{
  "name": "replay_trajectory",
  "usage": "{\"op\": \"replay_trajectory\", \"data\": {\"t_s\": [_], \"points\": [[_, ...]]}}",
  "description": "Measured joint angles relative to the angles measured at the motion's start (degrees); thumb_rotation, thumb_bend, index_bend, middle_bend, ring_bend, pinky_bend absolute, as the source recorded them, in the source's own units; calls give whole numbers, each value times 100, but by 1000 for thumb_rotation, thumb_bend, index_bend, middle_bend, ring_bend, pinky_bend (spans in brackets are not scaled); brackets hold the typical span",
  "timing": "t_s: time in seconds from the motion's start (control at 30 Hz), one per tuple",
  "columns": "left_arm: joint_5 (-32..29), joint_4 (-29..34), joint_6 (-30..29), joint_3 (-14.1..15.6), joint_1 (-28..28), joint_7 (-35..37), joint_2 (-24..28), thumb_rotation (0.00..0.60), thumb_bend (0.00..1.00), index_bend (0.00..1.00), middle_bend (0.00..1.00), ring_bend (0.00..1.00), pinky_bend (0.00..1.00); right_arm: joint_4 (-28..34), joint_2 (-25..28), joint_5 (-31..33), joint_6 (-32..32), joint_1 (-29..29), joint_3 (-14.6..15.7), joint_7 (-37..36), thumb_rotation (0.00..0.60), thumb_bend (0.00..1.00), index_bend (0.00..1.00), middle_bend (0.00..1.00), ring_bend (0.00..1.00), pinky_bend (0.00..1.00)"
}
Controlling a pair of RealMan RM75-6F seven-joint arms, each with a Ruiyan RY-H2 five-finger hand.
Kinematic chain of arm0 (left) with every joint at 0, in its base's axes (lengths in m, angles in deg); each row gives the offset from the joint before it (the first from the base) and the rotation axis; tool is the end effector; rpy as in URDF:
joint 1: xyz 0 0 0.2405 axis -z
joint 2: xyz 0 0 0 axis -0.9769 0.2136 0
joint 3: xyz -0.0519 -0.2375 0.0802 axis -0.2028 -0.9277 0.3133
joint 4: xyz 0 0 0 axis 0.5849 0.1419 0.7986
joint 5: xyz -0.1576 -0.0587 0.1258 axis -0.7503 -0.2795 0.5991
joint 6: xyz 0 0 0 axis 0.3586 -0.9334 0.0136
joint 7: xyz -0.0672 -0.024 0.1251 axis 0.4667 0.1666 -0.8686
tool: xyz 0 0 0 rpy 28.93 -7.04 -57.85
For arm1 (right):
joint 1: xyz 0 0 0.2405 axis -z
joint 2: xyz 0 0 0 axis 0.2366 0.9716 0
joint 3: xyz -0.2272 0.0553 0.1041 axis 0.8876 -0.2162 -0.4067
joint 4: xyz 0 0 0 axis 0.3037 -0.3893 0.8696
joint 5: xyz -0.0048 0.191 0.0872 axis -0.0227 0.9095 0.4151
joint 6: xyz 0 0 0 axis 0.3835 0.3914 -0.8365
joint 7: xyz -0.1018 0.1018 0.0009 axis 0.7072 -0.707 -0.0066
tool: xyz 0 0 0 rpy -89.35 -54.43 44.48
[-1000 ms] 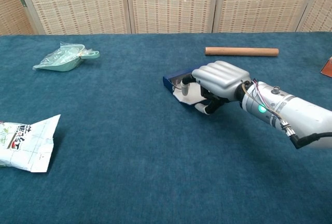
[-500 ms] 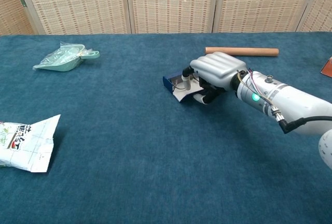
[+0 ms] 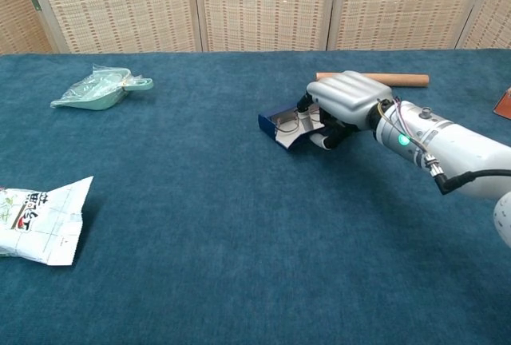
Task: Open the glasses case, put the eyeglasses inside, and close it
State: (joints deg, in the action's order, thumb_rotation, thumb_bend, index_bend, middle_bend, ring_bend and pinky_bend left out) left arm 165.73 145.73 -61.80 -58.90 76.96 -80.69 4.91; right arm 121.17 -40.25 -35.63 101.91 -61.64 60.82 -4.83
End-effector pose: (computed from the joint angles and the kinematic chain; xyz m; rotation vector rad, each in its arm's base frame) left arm -0.3352 0.1440 0.1456 -1.2677 -1.0046 -0.7657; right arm -0.1407 -0.3853 -0.0745 1.9263 -0.6284 0.8874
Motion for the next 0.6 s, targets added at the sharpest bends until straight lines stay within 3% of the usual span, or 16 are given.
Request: {"op": "replay_trajectory", "data": {"t_s": [0.23, 0.6], "points": [[29, 6, 15, 1, 24, 15, 0, 600, 200, 236, 119, 105, 190, 662, 400, -187, 139, 154, 197, 1, 600, 499, 672, 1000, 1000, 1000], [54, 20, 57, -2, 72, 8, -22, 600, 200, 236, 119, 105, 190, 2400, 1768, -463, 46, 344, 643, 541, 600, 459, 684, 1000, 1000, 1000]]}}
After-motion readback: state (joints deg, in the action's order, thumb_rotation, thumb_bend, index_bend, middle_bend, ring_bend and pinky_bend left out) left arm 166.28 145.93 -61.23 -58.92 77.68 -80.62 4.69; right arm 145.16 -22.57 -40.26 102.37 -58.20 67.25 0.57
